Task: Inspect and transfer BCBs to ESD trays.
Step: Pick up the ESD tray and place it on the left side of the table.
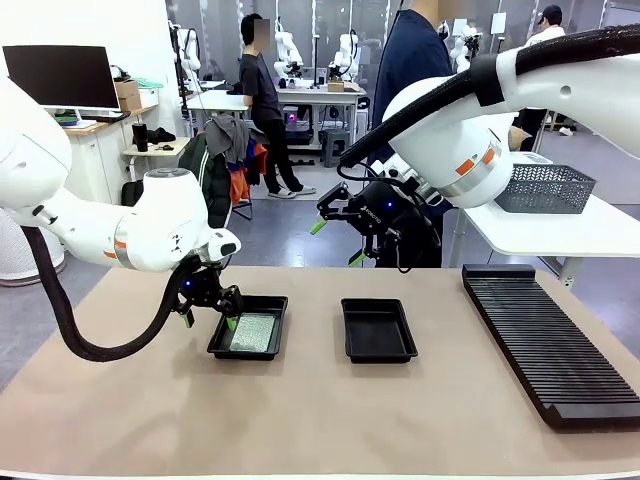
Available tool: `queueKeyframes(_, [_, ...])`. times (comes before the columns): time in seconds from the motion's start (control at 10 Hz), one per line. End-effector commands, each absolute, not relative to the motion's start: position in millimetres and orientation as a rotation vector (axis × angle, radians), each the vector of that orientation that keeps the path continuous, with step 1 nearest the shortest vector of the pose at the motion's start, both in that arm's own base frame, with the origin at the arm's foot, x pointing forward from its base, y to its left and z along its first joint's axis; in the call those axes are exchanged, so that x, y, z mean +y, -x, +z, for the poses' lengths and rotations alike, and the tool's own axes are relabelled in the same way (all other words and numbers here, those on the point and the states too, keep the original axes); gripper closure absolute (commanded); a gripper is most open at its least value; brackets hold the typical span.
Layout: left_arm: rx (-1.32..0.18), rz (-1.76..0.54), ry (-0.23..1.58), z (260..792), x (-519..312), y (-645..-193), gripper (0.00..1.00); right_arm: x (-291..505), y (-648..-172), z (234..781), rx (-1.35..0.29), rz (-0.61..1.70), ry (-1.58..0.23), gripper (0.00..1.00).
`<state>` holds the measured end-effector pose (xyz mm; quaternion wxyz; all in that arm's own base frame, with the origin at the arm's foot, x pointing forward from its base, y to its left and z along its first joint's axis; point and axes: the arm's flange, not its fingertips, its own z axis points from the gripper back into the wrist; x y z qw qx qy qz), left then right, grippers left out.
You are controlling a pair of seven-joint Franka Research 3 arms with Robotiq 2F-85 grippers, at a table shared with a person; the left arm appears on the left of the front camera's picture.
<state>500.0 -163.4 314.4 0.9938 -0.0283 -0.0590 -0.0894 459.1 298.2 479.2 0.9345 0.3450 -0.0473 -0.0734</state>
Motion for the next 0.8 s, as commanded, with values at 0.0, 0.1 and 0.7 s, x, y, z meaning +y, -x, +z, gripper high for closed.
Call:
queueKeyframes(0.0, [-0.139, -0.160, 0.029, 309.7, -170.2, -504.4, 0.00, 300.3, -462.4, 480.4, -0.094, -0.169, -0.688, 0.00])
queueKeyframes(0.1, [-0.145, -0.142, 0.032, 311.0, -171.6, -504.8, 0.00, 300.3, -462.4, 480.4, -0.094, -0.169, -0.688, 0.00])
queueKeyframes(0.7, [-0.119, -0.180, 0.054, 312.3, -164.2, -500.5, 0.00, 300.3, -462.4, 480.4, -0.094, -0.169, -0.688, 0.00])
